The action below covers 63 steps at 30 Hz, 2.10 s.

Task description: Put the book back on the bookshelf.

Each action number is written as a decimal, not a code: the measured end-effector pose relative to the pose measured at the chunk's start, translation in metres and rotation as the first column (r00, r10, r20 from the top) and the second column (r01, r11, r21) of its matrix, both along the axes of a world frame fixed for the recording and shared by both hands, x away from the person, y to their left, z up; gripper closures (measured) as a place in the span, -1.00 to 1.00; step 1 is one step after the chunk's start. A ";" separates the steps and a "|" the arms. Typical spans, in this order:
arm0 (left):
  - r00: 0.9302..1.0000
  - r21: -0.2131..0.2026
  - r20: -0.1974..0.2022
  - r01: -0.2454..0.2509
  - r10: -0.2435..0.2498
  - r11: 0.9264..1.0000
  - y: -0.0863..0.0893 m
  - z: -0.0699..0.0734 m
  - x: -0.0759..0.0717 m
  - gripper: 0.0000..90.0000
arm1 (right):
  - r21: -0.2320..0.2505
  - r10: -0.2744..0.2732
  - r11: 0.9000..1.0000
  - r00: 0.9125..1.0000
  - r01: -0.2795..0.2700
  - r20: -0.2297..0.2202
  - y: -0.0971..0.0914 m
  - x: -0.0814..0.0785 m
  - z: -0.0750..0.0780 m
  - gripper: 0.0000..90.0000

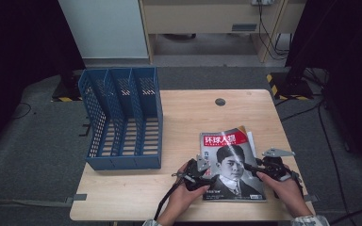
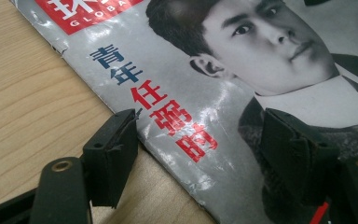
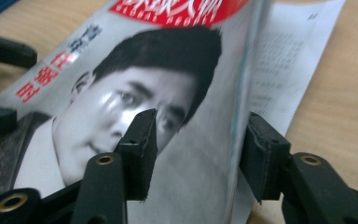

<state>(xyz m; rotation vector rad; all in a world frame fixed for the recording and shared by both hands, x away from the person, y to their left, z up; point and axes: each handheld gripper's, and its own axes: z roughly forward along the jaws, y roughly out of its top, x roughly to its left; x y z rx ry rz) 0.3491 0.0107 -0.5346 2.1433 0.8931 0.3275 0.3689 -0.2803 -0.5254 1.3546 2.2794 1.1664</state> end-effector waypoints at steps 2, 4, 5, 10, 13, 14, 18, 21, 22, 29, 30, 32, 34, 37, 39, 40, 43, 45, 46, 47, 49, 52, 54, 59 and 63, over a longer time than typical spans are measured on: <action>1.000 0.000 0.000 0.001 -0.001 1.000 0.000 0.000 0.000 -0.40 | -0.006 0.003 1.000 1.000 -0.004 -0.007 0.000 0.000 -0.001 0.19; 1.000 0.000 0.001 0.002 -0.002 1.000 0.000 0.000 0.000 -0.40 | 0.012 0.014 1.000 1.000 -0.014 0.005 -0.001 0.000 0.002 0.26; 1.000 0.001 0.004 0.005 -0.005 1.000 0.000 0.000 0.000 -0.40 | 0.024 0.023 0.999 1.000 -0.023 0.021 -0.001 -0.001 0.003 0.27; 1.000 0.000 0.003 0.011 -0.011 1.000 0.000 0.000 0.001 -0.38 | -0.034 0.067 0.997 0.998 -0.067 0.015 0.015 0.001 0.000 0.06; 1.000 0.002 0.006 0.012 -0.012 1.000 -0.001 0.000 -0.001 -0.38 | -0.052 0.053 0.997 0.998 -0.051 0.025 0.017 0.003 -0.001 0.16; 1.000 0.000 0.006 0.013 -0.013 1.000 -0.001 0.000 -0.001 -0.38 | -0.059 0.044 0.997 0.999 -0.042 0.028 0.017 0.004 -0.001 0.29; 1.000 -0.005 0.004 0.026 -0.026 1.000 0.000 0.000 -0.001 -0.35 | -0.048 0.029 0.998 0.999 -0.027 0.038 0.016 0.005 0.000 0.61; 0.999 -0.010 0.000 0.034 -0.034 0.999 0.002 0.000 -0.001 -0.34 | -0.056 0.017 0.998 0.999 -0.014 0.049 0.018 0.005 0.002 0.74; 0.999 -0.030 -0.023 0.038 -0.039 0.999 0.004 0.001 0.000 -0.35 | -0.042 0.013 0.999 0.998 -0.010 0.063 0.019 0.005 0.005 0.86; 0.996 -0.089 -0.081 -0.053 0.046 0.995 0.016 0.002 0.006 -0.67 | 0.005 0.055 0.998 0.988 -0.056 0.147 0.020 -0.003 0.018 0.95; 0.995 -0.098 -0.083 -0.061 0.053 0.993 0.018 0.002 0.007 -0.69 | 0.011 0.064 0.998 0.985 -0.067 0.162 0.020 -0.005 0.021 0.95; 0.994 -0.112 -0.089 -0.066 0.056 0.992 0.020 0.002 0.009 -0.69 | 0.027 0.079 0.996 0.978 -0.086 0.194 0.021 -0.009 0.026 0.95; 0.993 -0.125 -0.102 -0.073 0.060 0.990 0.020 0.001 0.011 -0.71 | 0.055 0.091 0.993 0.972 -0.105 0.218 0.021 -0.013 0.032 0.95; 0.993 -0.142 -0.100 -0.071 0.057 0.987 0.019 -0.001 0.011 -0.72 | 0.100 0.089 0.988 0.968 -0.115 0.236 0.019 -0.017 0.035 0.95; 0.993 -0.181 -0.117 -0.039 0.018 0.983 0.016 -0.002 0.012 -0.72 | 0.191 0.080 0.973 0.966 -0.129 0.246 0.014 -0.023 0.041 0.95; 0.992 -0.196 -0.124 -0.030 0.006 0.980 0.015 -0.002 0.012 -0.72 | 0.224 0.074 0.966 0.965 -0.132 0.252 0.013 -0.024 0.042 0.95; 0.990 -0.221 -0.139 0.003 -0.035 0.975 0.011 -0.002 0.012 -0.71 | 0.279 0.063 0.952 0.973 -0.125 0.224 0.012 -0.022 0.038 0.95; 0.990 -0.222 -0.138 -0.003 -0.028 0.975 0.011 -0.002 0.012 -0.69 | 0.254 0.068 0.960 0.980 -0.115 0.189 0.014 -0.019 0.031 0.95; 0.991 -0.221 -0.136 -0.009 -0.021 0.975 0.012 -0.002 0.011 -0.64 | 0.227 0.063 0.968 0.982 -0.103 0.176 0.016 -0.017 0.027 0.94; 0.992 -0.206 -0.126 -0.009 -0.017 0.979 0.012 -0.002 0.011 -0.59 | 0.201 0.066 0.975 0.985 -0.098 0.159 0.017 -0.017 0.024 0.93; 0.994 -0.173 -0.108 -0.004 -0.014 0.985 0.011 -0.001 0.009 -0.50 | 0.127 0.082 0.987 0.987 -0.100 0.139 0.022 -0.016 0.020 0.90; 0.997 -0.132 -0.079 0.001 -0.011 0.991 0.011 -0.001 0.007 -0.35 | 0.027 0.099 0.994 0.989 -0.103 0.114 0.029 -0.017 0.014 0.85; 0.998 -0.116 -0.069 0.000 -0.008 0.993 0.012 0.000 0.006 -0.26 | 0.040 0.103 0.993 0.990 -0.108 0.096 0.030 -0.017 0.012 0.83; 0.998 -0.108 -0.063 -0.006 -0.001 0.994 0.015 0.000 0.006 -0.01 | -0.019 0.100 0.995 0.994 -0.099 0.051 0.031 -0.016 0.009 0.32; 0.996 -0.144 -0.085 -0.026 0.013 0.989 0.022 -0.001 0.009 0.18 | -0.189 0.110 0.978 0.989 -0.091 0.095 0.030 -0.010 0.005 -0.18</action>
